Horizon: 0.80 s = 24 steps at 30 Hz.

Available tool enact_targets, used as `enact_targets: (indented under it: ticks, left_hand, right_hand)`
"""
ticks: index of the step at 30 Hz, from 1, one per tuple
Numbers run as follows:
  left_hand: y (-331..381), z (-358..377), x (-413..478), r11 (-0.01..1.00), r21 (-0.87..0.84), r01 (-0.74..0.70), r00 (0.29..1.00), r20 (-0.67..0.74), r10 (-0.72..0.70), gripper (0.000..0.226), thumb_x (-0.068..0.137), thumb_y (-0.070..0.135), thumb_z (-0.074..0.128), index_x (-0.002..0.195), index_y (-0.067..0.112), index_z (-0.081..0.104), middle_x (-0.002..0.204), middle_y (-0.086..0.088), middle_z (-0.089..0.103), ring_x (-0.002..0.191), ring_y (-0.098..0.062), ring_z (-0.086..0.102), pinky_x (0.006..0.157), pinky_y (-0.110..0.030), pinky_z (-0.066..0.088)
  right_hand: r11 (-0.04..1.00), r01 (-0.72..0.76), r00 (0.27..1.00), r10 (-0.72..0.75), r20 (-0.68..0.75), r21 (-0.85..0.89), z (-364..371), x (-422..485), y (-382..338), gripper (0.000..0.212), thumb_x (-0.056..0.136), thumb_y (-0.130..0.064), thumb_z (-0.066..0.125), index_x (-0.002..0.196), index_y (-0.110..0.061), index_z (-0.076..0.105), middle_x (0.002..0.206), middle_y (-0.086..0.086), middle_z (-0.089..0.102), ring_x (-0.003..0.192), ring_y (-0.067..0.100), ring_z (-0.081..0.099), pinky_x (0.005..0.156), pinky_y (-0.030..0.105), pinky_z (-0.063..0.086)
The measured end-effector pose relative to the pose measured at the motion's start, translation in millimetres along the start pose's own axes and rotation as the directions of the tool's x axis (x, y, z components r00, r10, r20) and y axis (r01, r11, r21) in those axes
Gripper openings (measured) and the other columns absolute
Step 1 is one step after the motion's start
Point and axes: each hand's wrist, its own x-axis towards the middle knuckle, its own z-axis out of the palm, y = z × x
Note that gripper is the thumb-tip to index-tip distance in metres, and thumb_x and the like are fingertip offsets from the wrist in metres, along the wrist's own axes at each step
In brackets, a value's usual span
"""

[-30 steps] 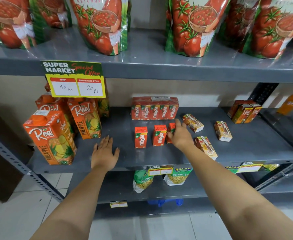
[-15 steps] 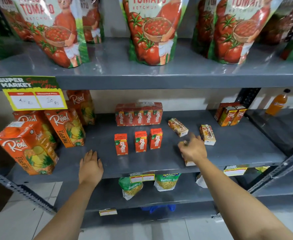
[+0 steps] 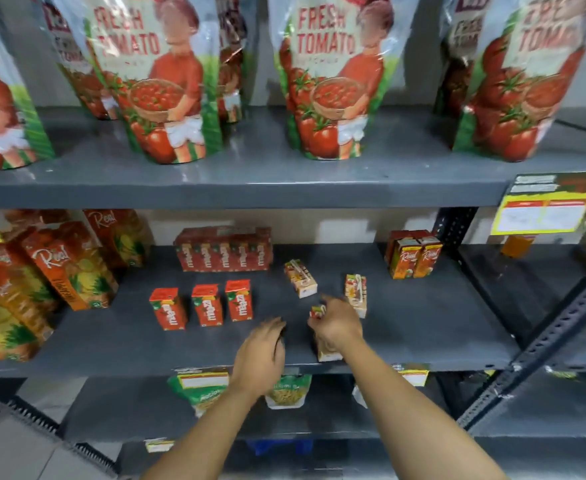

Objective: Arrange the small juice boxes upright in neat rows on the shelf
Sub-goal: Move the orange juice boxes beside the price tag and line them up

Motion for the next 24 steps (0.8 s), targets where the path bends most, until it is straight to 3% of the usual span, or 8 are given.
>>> enact_targets:
  ticks: [5, 8, 12, 14, 18, 21, 24]
  left_hand:
    - [19, 27, 45, 0.972, 0.199, 0.125, 0.967, 0.196, -0.165, 0.057, 0.100, 0.038, 0.033, 0.150, 0.012, 0.023, 0.159, -0.007, 0.021, 0.147, -0.021, 0.018, 0.118, -0.033, 0.014]
    - [16, 44, 43, 0.934, 0.333, 0.133, 0.945, 0.242, -0.221, 0.063, 0.100, 0.046, 0.021, 0.152, 0.014, 0.010, 0.162, -0.005, 0.008, 0.149, -0.019, 0.006, 0.119, -0.037, 0.005]
    - [10, 51, 41, 0.924, 0.363, 0.119, 0.959, 0.197, -0.201, 0.064, 0.098, 0.049, 0.017, 0.153, 0.018, 0.009, 0.162, -0.002, 0.007, 0.149, -0.018, 0.005, 0.121, -0.037, 0.005]
    - [8, 52, 41, 0.929, 0.353, 0.112, 0.961, 0.199, -0.191, 0.064, 0.098, 0.049, 0.017, 0.153, 0.018, 0.009, 0.162, -0.002, 0.007, 0.149, -0.018, 0.005, 0.121, -0.037, 0.005]
    - [11, 52, 39, 0.932, 0.344, 0.113, 0.963, 0.195, -0.189, 0.064, 0.098, 0.049, 0.017, 0.153, 0.018, 0.009, 0.163, -0.002, 0.005, 0.149, -0.018, 0.004, 0.121, -0.037, 0.004]
    - [12, 50, 39, 0.931, 0.348, 0.112, 0.963, 0.192, -0.187, 0.064, 0.098, 0.049, 0.017, 0.153, 0.018, 0.008, 0.163, -0.002, 0.005, 0.149, -0.017, 0.002, 0.122, -0.037, 0.003]
    - [12, 49, 38, 0.933, 0.342, 0.107, 0.964, 0.195, -0.182, 0.064, 0.098, 0.049, 0.018, 0.153, 0.018, 0.008, 0.163, -0.002, 0.004, 0.149, -0.016, 0.002, 0.122, -0.037, 0.003]
  right_hand:
    - [0.996, 0.072, 0.996, -0.069, -0.056, 0.044, -25, -3, 22, 0.055, 0.076, -0.039, 0.064, 0.129, -0.027, 0.054, 0.136, 0.006, 0.047, 0.105, 0.028, 0.061, 0.080, 0.033, 0.051]
    - [0.982, 0.129, 0.988, -0.114, -0.105, 0.140, -42, -4, 38, 0.057, 0.077, -0.035, 0.066, 0.131, -0.026, 0.051, 0.135, 0.003, 0.036, 0.105, 0.026, 0.060, 0.084, 0.030, 0.050]
    - [0.964, 0.194, 0.956, -0.145, -0.254, 0.180, -74, -5, 63, 0.056, 0.076, -0.032, 0.069, 0.129, -0.027, 0.052, 0.113, -0.007, 0.030, 0.089, 0.017, 0.056, 0.078, 0.022, 0.045]
    - [0.971, 0.180, 0.941, -0.122, -0.317, 0.160, -88, -4, 76, 0.055, 0.077, -0.031, 0.070, 0.129, -0.026, 0.052, 0.115, -0.007, 0.030, 0.084, 0.011, 0.050, 0.079, 0.020, 0.043]
    - [0.989, 0.063, 0.931, -0.010, -0.365, 0.135, -105, 1, 93, 0.052, 0.077, -0.025, 0.073, 0.126, -0.024, 0.055, 0.127, 0.001, 0.035, 0.067, 0.007, 0.052, 0.061, 0.006, 0.040]
    - [0.993, 0.040, 0.954, -0.004, -0.299, 0.115, -97, 0, 99, 0.048, 0.080, -0.022, 0.071, 0.124, -0.022, 0.054, 0.124, 0.004, 0.034, 0.086, 0.025, 0.057, 0.072, 0.025, 0.045]
    - [0.995, -0.011, 0.971, 0.034, -0.238, 0.099, -87, -4, 101, 0.050, 0.079, -0.022, 0.072, 0.121, -0.026, 0.047, 0.116, 0.004, 0.034, 0.086, 0.028, 0.057, 0.067, 0.032, 0.048]
